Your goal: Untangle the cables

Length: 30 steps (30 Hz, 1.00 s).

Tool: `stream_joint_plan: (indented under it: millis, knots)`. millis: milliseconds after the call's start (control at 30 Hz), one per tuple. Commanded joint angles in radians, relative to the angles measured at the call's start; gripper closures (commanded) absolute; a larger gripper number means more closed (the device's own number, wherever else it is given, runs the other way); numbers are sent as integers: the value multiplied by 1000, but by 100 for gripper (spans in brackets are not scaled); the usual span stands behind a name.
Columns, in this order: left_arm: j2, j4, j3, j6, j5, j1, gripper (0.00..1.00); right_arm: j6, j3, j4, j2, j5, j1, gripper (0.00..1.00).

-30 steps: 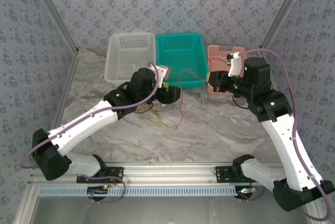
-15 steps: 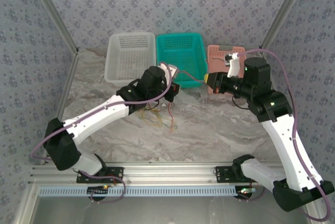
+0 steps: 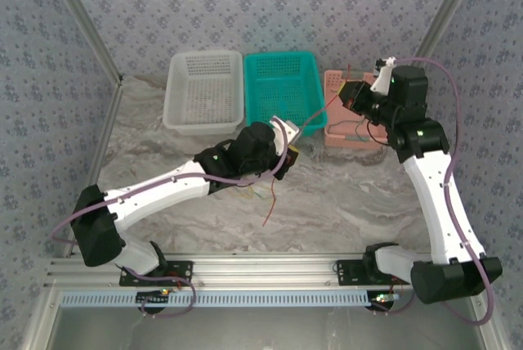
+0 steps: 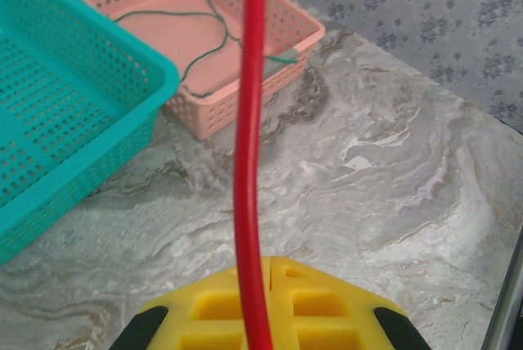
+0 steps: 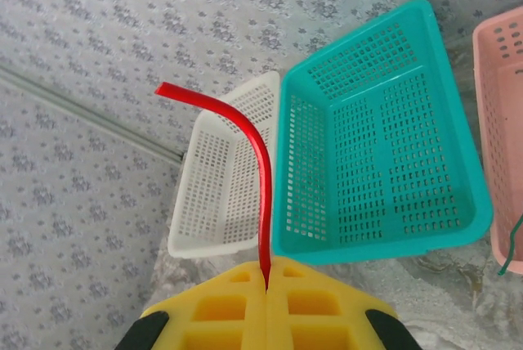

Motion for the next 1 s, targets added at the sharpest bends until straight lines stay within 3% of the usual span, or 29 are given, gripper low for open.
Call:
stream_joint_plan:
  millis: [0,200,300,433,533,600,700,967]
  knots:
    - [6,-78,-31,58,-27,-51,100,87,88,147,32,120,-62,100]
    - [-4,-62,-56,25,-78,-72,100,64,104,114,63,91,-69,100]
    - [-9,-54,-37,5,-59,-61,100,6,103,66,52,81,-35,100]
    - [61,-167,94,-49,26,-20,100,-19,140,-12,67,74,-32,100]
    - [122,-272,204,-99,44,13,100,-76,219,-137,103,88,-47,57]
    - [148,-309,250,-136,53,42,100,-85,232,-182,82,142,-52,41]
    - [178,-361,313,-186,59,100,100,-76,219,-216,12,229,-69,34]
    - [312,-405,502,-292,134,294,100,-43,68,-287,-216,321,-59,32]
